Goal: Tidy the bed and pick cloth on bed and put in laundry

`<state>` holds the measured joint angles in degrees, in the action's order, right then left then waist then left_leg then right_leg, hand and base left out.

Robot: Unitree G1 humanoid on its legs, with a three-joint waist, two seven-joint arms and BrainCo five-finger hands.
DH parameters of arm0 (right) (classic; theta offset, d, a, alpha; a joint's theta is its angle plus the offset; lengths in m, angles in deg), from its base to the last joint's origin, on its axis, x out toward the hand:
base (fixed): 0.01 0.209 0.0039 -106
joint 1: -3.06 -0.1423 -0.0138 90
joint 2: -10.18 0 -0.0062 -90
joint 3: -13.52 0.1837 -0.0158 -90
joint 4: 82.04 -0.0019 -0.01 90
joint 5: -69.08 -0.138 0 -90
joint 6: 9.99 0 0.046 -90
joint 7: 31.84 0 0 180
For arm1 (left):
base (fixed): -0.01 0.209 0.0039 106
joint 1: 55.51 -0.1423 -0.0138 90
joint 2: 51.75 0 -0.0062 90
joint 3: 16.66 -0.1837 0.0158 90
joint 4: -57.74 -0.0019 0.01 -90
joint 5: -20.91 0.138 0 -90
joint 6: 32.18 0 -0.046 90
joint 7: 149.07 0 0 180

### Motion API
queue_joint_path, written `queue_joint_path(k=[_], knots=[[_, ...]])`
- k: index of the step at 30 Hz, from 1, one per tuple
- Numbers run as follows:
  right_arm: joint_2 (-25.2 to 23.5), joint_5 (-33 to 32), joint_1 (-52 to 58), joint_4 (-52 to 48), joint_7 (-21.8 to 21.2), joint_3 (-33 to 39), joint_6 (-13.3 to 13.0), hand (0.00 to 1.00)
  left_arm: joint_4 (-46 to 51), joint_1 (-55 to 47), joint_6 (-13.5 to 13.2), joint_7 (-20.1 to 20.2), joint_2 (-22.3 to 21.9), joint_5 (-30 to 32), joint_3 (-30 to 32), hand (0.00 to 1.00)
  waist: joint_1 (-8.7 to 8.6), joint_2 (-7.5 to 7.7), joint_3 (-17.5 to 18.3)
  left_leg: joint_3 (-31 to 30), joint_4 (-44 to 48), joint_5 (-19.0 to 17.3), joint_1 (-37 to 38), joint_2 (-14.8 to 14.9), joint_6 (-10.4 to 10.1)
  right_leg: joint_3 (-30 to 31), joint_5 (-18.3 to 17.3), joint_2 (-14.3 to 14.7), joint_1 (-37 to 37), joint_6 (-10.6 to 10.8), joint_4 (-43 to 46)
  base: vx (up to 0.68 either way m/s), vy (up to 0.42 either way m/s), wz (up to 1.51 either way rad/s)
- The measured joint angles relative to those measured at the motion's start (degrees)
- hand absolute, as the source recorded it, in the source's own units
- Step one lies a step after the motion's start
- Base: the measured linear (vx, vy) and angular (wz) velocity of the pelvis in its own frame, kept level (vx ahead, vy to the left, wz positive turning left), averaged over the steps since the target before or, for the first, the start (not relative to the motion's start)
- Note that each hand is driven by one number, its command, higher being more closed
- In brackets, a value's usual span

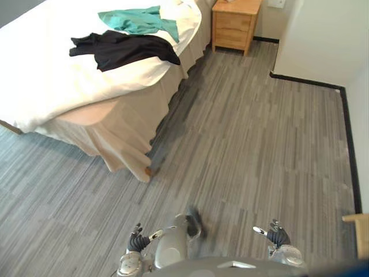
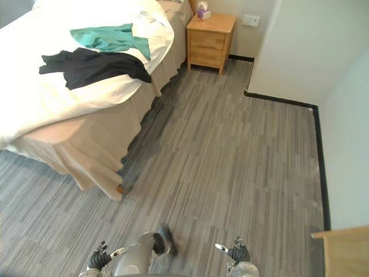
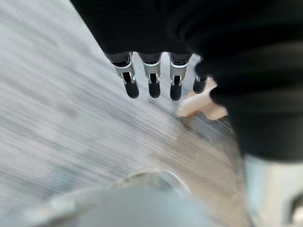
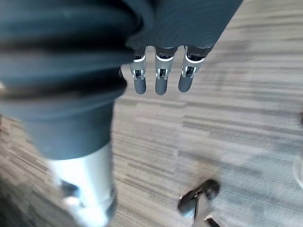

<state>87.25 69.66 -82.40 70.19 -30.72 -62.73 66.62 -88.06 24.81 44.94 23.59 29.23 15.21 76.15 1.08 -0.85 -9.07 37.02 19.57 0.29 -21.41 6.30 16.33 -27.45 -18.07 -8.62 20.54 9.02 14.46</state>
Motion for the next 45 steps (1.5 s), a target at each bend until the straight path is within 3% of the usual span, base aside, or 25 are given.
queue_joint_path(k=[2,3,6,7,9,11,14,17,18,20,21,23,25,27,30,31,32,33,34,37,38,40,41,42,45], knots=[[0.00,0.00,0.00,0.00,0.00,0.00,0.00,0.00,0.00,0.00,0.00,0.00,0.00,0.00,0.00,0.00,0.00,0.00,0.00,0.00,0.00,0.00,0.00,0.00,0.00,0.00,0.00,0.00,0.00,0.00,0.00,0.50,0.273,0.52],[-1.94,1.78,1.06,-0.45,0.35,2.50,0.46,0.00,2.43,3.28,0.56,-0.52,-3.27,-1.84,0.73,0.00,1.72,1.98,0.85,5.10,0.48,-11.07,5.78,-6.04,-2.75,-4.66,5.23,-4.63,0.25,-2.40,4.13,0.32,0.184,1.54],[-1.01,5.53,1.81,1.21,0.44,6.32,1.91,0.00,0.83,3.84,2.13,-0.48,-3.04,-1.72,-2.80,0.00,0.75,2.09,3.84,-1.79,-5.14,-12.27,9.92,-12.19,-4.53,-1.68,16.63,-9.37,-6.30,-3.63,24.60,0.48,0.196,1.40],[-0.30,6.53,1.82,1.46,0.48,7.18,1.80,0.00,-0.51,4.16,3.07,-0.59,-3.21,-1.73,-2.75,0.00,0.90,2.18,3.78,-4.08,-6.98,-12.31,12.19,-13.62,-4.63,1.06,15.68,-11.53,-11.79,-5.92,37.45,0.37,0.090,1.00],[0.42,7.06,2.35,1.33,0.73,7.84,1.57,0.00,-2.25,4.12,4.09,-0.84,-2.89,-2.16,-2.40,0.00,0.56,1.90,3.73,-7.95,-10.10,-12.02,16.77,-15.26,-4.51,2.21,13.47,-13.89,-18.22,-7.81,50.58,0.29,0.048,0.84],[0.43,7.54,3.50,1.04,0.97,7.54,0.83,0.00,-3.21,4.03,4.53,-1.94,-2.61,-2.11,-2.74,0.00,-0.27,1.59,3.73,-12.10,-12.79,-11.57,21.91,-16.05,-4.35,2.28,11.09,-14.53,-22.92,-9.03,54.15,0.32,0.010,1.08],[-0.15,7.48,4.79,-0.01,1.46,5.41,-0.79,0.00,-4.25,4.07,4.79,-2.47,-1.71,-3.09,-3.26,0.00,-1.47,1.88,3.19,-20.13,-14.82,-10.95,28.11,-16.21,-5.33,4.73,5.08,-12.17,-29.04,-4.85,46.73,0.36,-0.063,1.34],[-0.32,6.53,4.77,0.03,2.03,3.53,-0.92,0.00,-4.24,5.22,4.61,-1.65,-1.36,-3.90,-4.10,0.00,-1.88,2.85,2.83,-29.15,-15.45,-11.20,30.67,-15.77,-6.04,8.74,2.97,-7.98,-32.04,-4.18,29.34,0.35,-0.122,1.65],[-0.16,5.64,4.71,0.03,2.79,2.42,-0.89,0.00,-4.22,5.33,3.67,-1.27,-1.94,-3.89,-4.10,0.00,-1.81,2.71,2.69,-33.77,-15.50,-11.48,31.94,-14.93,-6.85,12.47,3.46,-5.50,-32.26,-3.74,18.88,0.34,-0.129,1.76],[0.25,5.26,4.58,0.03,3.54,1.11,-0.75,0.00,-4.24,4.63,2.97,-1.16,-1.93,-3.90,-3.80,0.00,-1.64,2.65,2.37,-37.26,-15.55,-11.98,33.30,-13.90,-8.63,15.37,6.12,-3.68,-32.26,-3.19,10.40,0.35,-0.147,1.32],[0.33,5.23,4.06,0.03,3.74,-0.25,-0.71,0.00,-4.15,4.24,2.07,-1.13,-1.98,-4.52,-2.41,0.00,-1.47,2.55,1.55,-39.23,-15.53,-12.82,34.86,-12.70,-10.12,17.37,10.43,-2.37,-32.63,-3.35,5.10,0.35,-0.162,0.95],[0.51,5.26,3.57,0.11,3.76,-1.99,-0.70,0.00,-4.15,3.88,1.31,-1.04,-1.98,-4.95,-1.60,0.00,-1.34,2.76,1.24,-39.46,-15.53,-13.87,36.06,-11.85,-11.97,18.78,14.28,-1.43,-33.59,-3.21,2.21,0.30,-0.166,0.68],[1.56,5.20,2.97,0.40,3.74,-4.99,-0.75,0.00,-4.42,3.12,0.78,-0.06,-2.29,-4.98,-0.09,0.00,-1.59,3.02,0.65,-39.84,-15.28,-16.15,38.62,-10.65,-15.64,18.88,18.29,-1.13,-34.02,-5.02,2.72,0.40,-0.301,0.53],[3.08,5.18,2.12,0.73,3.65,-6.53,-0.76,0.00,-4.73,3.15,0.68,0.13,-3.45,-4.99,0.18,0.00,-1.74,1.26,1.05,-40.08,-13.44,-16.78,38.46,-7.88,-16.68,16.95,14.70,0.70,-34.33,-6.66,4.88,0.34,-0.272,0.27],[4.17,5.17,1.22,1.76,3.49,-7.88,-0.12,0.00,-4.79,3.49,0.69,0.59,-4.21,-5.80,0.85,0.00,-1.78,-0.12,0.64,-38.41,-0.52,-17.04,32.39,-5.58,-17.60,15.07,11.15,2.11,-33.12,-8.52,5.81,0.35,-0.290,0.25],[4.66,5.14,1.27,1.72,3.49,-7.92,0.15,0.00,-4.76,3.54,-0.21,0.80,-5.12,-7.18,3.01,0.00,-1.94,-1.21,-0.19,-36.35,16.20,-14.55,24.98,-2.94,-20.73,13.67,9.77,3.68,-29.36,-9.26,2.75,0.32,-0.276,0.38],[4.84,5.15,1.46,1.71,3.55,-7.96,0.50,0.00,-4.50,3.54,-0.59,0.77,-5.60,-7.47,4.36,0.00,-1.94,-1.14,-0.73,-34.86,22.74,-14.01,21.87,-1.09,-21.31,13.03,9.60,4.49,-27.44,-9.70,1.19,0.32,-0.248,0.44],[4.94,5.17,1.82,1.81,3.74,-7.95,1.20,0.00,-4.25,3.56,-1.29,0.73,-6.13,-8.62,6.40,0.00,-1.66,-2.17,-1.17,-32.04,31.18,-14.99,18.14,2.30,-20.75,11.77,9.25,5.52,-23.06,-10.74,-1.09,0.33,-0.233,0.36],[4.86,5.17,2.34,2.09,3.86,-8.00,2.04,0.00,-3.97,3.50,-1.58,0.69,-6.40,-9.58,7.04,0.00,-1.42,-1.19,-1.48,-28.92,32.53,-15.81,16.15,4.52,-20.22,10.61,9.36,5.58,-19.78,-10.47,-3.09,0.31,-0.221,0.28],[4.83,5.15,2.09,2.01,3.92,-8.04,2.65,0.00,-3.86,3.45,-1.77,0.83,-6.48,-11.44,7.43,0.00,-0.44,-0.98,-1.21,-23.70,21.85,-16.69,14.14,5.42,-20.39,10.55,9.60,4.94,-15.69,-9.98,-7.01,0.26,-0.130,-0.09],[4.86,5.27,2.00,2.10,3.92,-7.80,2.59,0.00,-3.97,3.43,-1.91,0.95,-6.57,-14.49,7.62,0.00,-0.02,-0.96,-1.19,-22.84,11.94,-15.80,14.27,4.66,-20.65,10.27,9.94,4.40,-14.97,-9.33,-8.21,0.29,-0.014,-0.31],[5.22,5.34,2.19,2.43,4.16,-7.18,2.41,0.00,-4.28,2.34,-1.78,1.05,-6.98,-20.65,7.85,0.00,-0.11,-1.92,-0.57,-22.90,-1.16,-6.52,14.62,4.32,-20.28,9.17,10.08,4.92,-14.61,-7.97,-8.72,0.38,0.065,-0.23],[5.16,5.32,2.25,3.35,4.49,-6.45,2.45,0.00,-5.21,1.94,-1.24,0.98,-7.22,-24.16,9.18,0.00,-0.08,-2.65,0.26,-23.48,-4.79,-4.76,15.66,3.98,-20.34,9.08,9.94,5.38,-13.82,-6.61,-8.91,0.40,0.110,0.21],[4.04,5.29,2.70,4.01,4.72,-4.97,2.46,0.00,-5.96,1.87,-0.93,0.75,-6.96,-27.42,10.87,0.00,-0.42,-0.71,0.80,-23.54,-9.31,-2.96,17.86,2.48,-20.03,7.93,10.58,4.14,-13.36,-5.06,-8.99,0.32,0.090,0.32],[2.11,3.44,3.05,5.04,4.74,-2.97,2.64,0.00,-6.54,1.18,0.26,-0.55,-5.44,-33.93,12.83,0.00,0.05,2.12,1.41,-24.76,-17.05,-0.07,23.02,-0.42,-19.59,5.25,10.60,2.31,-9.98,-4.89,-10.20,0.21,0.049,0.43]])
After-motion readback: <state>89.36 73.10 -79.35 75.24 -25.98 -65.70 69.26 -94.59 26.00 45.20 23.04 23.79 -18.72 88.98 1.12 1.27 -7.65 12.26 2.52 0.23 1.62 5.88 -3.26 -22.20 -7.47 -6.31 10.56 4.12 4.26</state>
